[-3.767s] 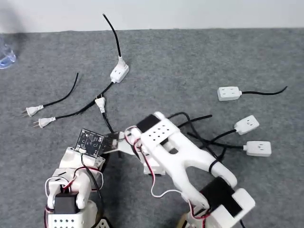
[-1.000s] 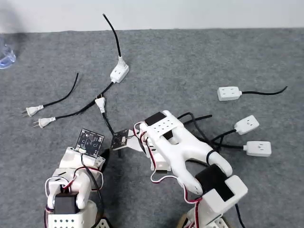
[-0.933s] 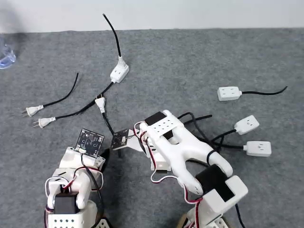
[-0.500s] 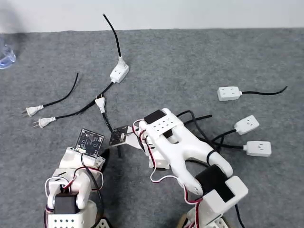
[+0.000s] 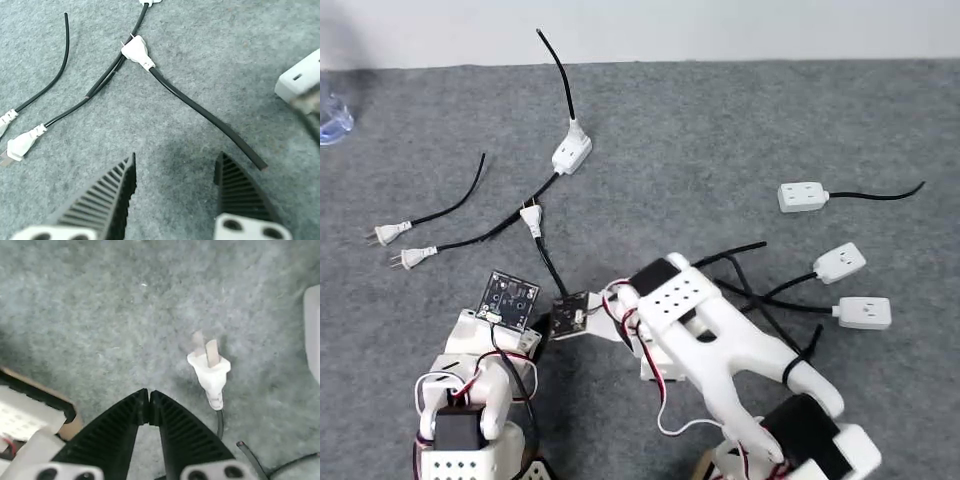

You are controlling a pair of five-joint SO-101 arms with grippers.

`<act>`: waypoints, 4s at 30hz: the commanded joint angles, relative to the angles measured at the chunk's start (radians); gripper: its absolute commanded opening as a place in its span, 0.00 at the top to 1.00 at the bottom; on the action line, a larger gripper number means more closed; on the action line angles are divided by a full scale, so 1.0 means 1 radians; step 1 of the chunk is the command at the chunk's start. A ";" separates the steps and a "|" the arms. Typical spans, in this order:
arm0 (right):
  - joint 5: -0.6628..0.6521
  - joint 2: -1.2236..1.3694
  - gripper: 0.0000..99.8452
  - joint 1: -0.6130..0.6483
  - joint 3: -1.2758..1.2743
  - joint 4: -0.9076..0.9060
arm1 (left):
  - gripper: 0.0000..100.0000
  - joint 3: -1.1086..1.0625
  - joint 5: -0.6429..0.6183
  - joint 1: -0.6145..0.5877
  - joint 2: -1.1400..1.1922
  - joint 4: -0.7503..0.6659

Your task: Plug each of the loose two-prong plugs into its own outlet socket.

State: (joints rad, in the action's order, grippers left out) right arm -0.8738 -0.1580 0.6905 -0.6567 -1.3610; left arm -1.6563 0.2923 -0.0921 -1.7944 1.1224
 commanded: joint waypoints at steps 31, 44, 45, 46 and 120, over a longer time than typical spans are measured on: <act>-0.040 0.130 0.99 -0.104 0.074 0.245 | 0.76 0.001 0.008 0.008 -0.011 -0.038; 0.000 0.113 0.99 -0.133 0.095 0.280 | 0.76 -0.005 0.008 0.008 -0.011 -0.043; 0.000 0.099 0.99 -0.133 0.097 0.275 | 0.76 -0.005 0.008 0.008 -0.011 -0.043; 0.000 0.085 0.99 -0.134 0.097 0.275 | 0.76 -0.005 0.008 0.008 -0.011 -0.043; 0.006 0.140 0.86 -0.016 0.034 0.219 | 0.76 -0.007 0.008 0.008 -0.011 -0.043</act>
State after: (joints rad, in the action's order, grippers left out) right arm -0.8539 -0.0077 0.6720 -0.6337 -1.1431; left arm -1.6701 0.2923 -0.0921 -1.7944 1.1070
